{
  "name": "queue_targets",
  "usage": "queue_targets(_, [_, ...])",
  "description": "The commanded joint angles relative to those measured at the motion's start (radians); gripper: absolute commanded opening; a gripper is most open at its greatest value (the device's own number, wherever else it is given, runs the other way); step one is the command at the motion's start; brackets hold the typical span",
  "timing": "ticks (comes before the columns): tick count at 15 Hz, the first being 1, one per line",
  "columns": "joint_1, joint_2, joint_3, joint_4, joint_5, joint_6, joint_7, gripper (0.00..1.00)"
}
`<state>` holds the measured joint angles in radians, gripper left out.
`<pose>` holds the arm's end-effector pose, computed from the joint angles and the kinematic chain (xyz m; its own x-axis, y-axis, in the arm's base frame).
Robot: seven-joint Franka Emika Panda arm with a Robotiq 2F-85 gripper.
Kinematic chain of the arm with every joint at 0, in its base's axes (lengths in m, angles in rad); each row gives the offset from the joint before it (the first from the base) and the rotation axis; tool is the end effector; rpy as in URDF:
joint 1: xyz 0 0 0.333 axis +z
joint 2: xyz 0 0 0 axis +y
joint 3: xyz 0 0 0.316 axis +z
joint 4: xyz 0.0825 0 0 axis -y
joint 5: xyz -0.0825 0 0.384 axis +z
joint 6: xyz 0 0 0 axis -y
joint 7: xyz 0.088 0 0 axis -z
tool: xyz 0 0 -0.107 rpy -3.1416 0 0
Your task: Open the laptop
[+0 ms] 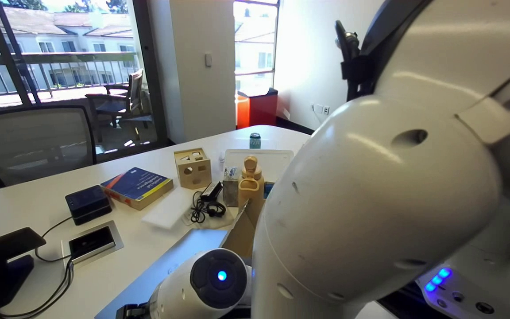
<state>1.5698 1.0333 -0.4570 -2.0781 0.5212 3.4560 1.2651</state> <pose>0.3053 0.4677 0.0436 0.7851 -0.4391 0.4368 -0.2589 -0.8733 -0.4126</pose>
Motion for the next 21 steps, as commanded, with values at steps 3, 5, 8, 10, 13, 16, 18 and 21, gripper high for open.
queue_targets(3, [-0.043, -0.075, -0.006, -0.028, 0.044, 0.0, -0.188, 1.0])
queue_targets(5, [-0.05, -0.078, -0.004, -0.021, 0.062, 0.0, -0.229, 1.0])
queue_targets(8, [-0.057, -0.085, -0.007, -0.015, 0.067, 0.0, -0.266, 1.0])
queue_targets(10, [-0.043, -0.083, -0.037, -0.02, 0.002, 0.0, -0.212, 1.0])
queue_targets(13, [-0.041, -0.087, -0.046, -0.013, 0.009, 0.0, -0.244, 1.0])
queue_targets(16, [-0.041, -0.092, -0.053, -0.01, 0.023, 0.0, -0.285, 1.0])
queue_targets(18, [-0.056, -0.099, -0.036, 0.007, 0.091, 0.0, -0.378, 1.0])
queue_targets(21, [-0.069, -0.105, -0.042, 0.019, 0.079, 0.0, -0.411, 1.0])
